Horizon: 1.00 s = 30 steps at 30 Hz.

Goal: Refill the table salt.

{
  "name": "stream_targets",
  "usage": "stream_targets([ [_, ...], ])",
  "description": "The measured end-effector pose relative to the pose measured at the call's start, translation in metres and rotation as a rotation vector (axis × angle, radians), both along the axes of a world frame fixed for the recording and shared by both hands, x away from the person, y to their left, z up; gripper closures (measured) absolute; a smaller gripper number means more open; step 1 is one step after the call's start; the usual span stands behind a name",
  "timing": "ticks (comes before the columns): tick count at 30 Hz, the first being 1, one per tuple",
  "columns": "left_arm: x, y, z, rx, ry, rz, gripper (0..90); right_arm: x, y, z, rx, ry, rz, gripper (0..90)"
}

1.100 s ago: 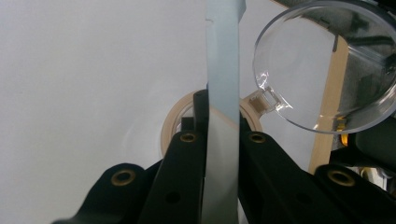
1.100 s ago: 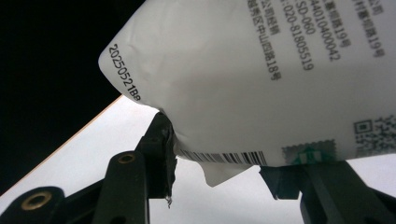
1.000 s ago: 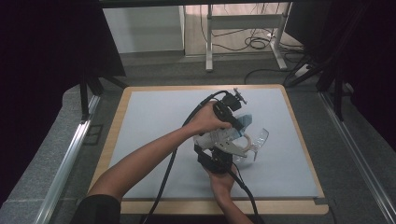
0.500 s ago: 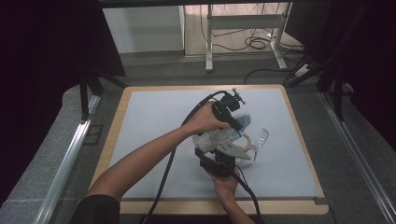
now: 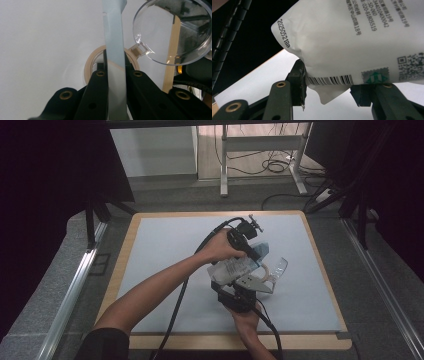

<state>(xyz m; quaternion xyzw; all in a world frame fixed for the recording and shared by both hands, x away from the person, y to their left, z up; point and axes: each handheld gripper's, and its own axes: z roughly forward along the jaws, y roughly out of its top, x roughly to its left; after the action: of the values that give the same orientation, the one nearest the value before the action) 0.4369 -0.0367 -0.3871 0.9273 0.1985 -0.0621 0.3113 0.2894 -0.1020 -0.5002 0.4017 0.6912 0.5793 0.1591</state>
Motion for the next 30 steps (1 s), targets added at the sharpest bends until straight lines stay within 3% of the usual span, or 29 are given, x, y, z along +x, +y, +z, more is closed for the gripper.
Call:
stream_targets([
  [13,0.0019,0.0011,-0.0023,0.000,-0.002,-0.010,89.8,-0.0026,-0.0071,0.0019,0.039,-0.008,0.039,54.4],
  [25,0.0056,0.0002,-0.0065,0.004,0.005,0.000,89.9,-0.0011,-0.0089,0.0040,0.064,0.003,0.043,54.8],
  [30,0.0070,0.0005,-0.0073,0.006,0.004,-0.001,89.9,-0.0017,-0.0082,0.0049,0.050,0.003,0.028,54.8],
])
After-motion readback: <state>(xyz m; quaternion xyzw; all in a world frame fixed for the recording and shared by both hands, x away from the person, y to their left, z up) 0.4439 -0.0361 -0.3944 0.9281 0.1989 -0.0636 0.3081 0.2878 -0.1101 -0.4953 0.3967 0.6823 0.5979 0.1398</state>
